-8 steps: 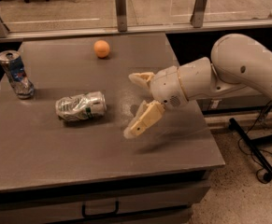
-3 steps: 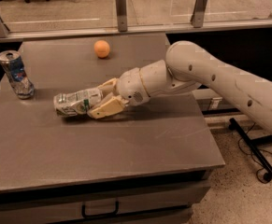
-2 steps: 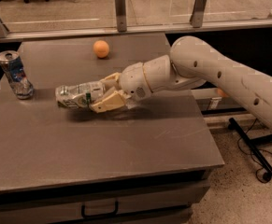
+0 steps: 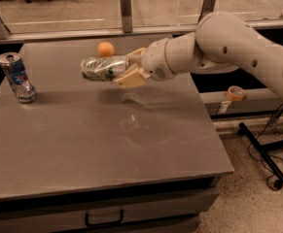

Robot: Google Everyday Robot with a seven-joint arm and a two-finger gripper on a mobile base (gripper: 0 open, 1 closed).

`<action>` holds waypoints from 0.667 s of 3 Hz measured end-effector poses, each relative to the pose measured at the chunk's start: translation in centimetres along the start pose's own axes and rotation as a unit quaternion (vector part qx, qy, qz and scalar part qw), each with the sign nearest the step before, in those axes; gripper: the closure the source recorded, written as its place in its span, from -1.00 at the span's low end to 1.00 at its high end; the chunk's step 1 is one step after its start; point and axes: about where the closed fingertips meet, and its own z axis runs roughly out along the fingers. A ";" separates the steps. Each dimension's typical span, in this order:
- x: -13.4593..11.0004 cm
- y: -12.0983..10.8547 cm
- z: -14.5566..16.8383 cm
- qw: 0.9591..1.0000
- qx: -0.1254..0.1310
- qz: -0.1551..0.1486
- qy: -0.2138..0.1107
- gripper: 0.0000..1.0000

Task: Move 7up can near orange

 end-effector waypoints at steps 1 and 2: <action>1.0 -4.6 -1.9 0.995 0.089 -0.001 0.043 1.00; 2.2 -7.7 -2.7 0.988 0.142 0.004 0.061 1.00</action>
Offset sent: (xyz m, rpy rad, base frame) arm 0.0987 -0.0877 0.0129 -0.1191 -0.1570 -0.4174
